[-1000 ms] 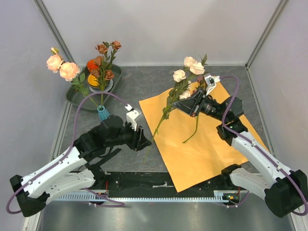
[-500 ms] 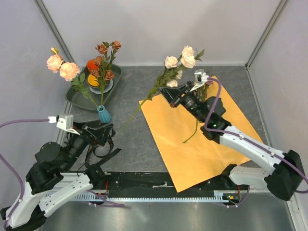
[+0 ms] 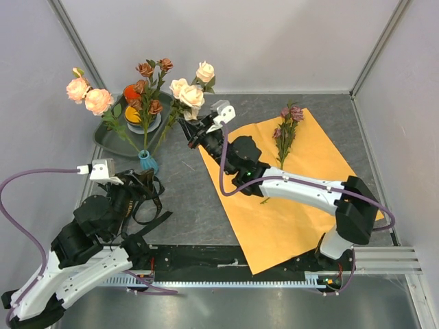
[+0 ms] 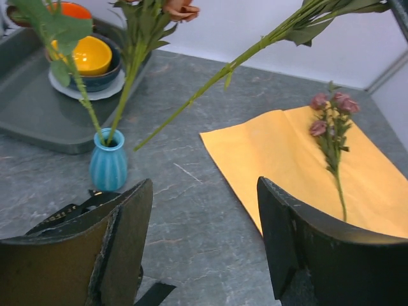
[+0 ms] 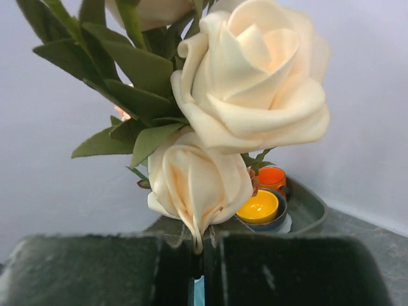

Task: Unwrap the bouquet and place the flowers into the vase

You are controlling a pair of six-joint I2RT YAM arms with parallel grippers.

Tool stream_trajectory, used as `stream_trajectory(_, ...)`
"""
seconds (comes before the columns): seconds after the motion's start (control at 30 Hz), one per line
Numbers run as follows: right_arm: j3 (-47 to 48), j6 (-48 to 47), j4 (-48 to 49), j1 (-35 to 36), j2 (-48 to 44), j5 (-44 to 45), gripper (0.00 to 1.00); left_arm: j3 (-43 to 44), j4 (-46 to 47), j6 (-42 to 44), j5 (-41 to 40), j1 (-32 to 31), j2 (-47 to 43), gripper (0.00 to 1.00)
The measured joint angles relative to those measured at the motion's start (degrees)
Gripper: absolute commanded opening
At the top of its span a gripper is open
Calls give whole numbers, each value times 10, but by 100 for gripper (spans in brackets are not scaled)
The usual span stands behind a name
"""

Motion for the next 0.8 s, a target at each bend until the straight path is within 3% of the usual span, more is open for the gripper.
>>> stream_trajectory(0.27, 59, -46, 5, 16, 50, 15, 0, -14, 1, 11, -74, 0, -5, 68)
stream_trajectory(0.8, 93, -89, 18, 36, 102, 16, 0, -32, -3, 12, -117, 0, -94, 66)
